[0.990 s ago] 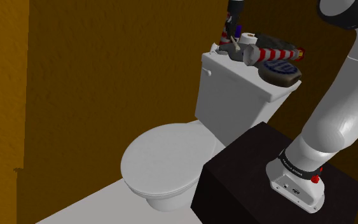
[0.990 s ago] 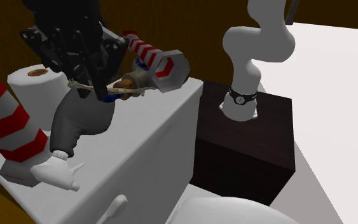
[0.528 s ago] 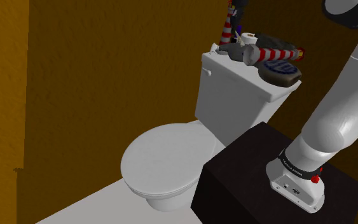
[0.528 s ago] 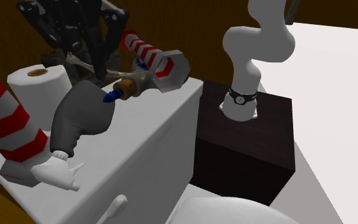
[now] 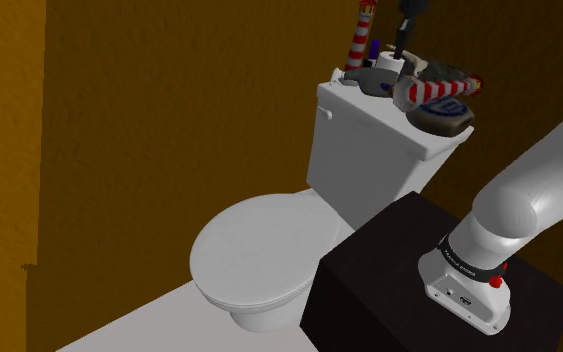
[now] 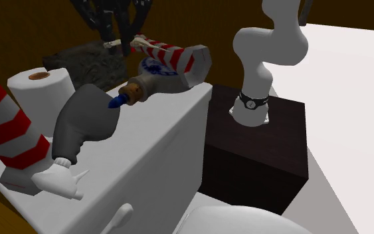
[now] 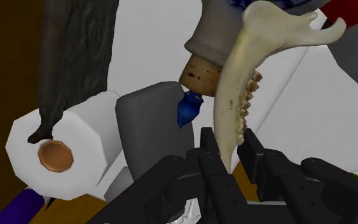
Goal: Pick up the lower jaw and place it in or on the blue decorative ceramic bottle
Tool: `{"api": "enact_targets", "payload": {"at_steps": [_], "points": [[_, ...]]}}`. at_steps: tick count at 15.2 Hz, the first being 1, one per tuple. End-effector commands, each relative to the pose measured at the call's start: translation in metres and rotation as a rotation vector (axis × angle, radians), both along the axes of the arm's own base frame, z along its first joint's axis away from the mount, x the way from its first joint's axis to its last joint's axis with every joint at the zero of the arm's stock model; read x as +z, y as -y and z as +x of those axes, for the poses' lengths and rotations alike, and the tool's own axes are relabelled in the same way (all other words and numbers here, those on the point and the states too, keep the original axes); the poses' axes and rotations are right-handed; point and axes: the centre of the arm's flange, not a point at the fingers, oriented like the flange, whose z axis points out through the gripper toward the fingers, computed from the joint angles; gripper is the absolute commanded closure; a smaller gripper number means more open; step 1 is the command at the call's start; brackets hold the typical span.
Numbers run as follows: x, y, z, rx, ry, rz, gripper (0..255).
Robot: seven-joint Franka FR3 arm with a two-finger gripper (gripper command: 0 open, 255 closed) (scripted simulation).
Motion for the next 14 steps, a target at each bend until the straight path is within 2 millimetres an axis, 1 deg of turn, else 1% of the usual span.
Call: {"api": "enact_targets", "payload": {"at_steps": [1, 9, 14], "points": [[0.001, 0.011, -0.026, 0.001, -0.001, 0.0, 255], [0.002, 0.048, -0.123, 0.001, -0.001, 0.0, 255], [-0.024, 0.048, -0.123, 0.001, -0.001, 0.0, 255]]}}
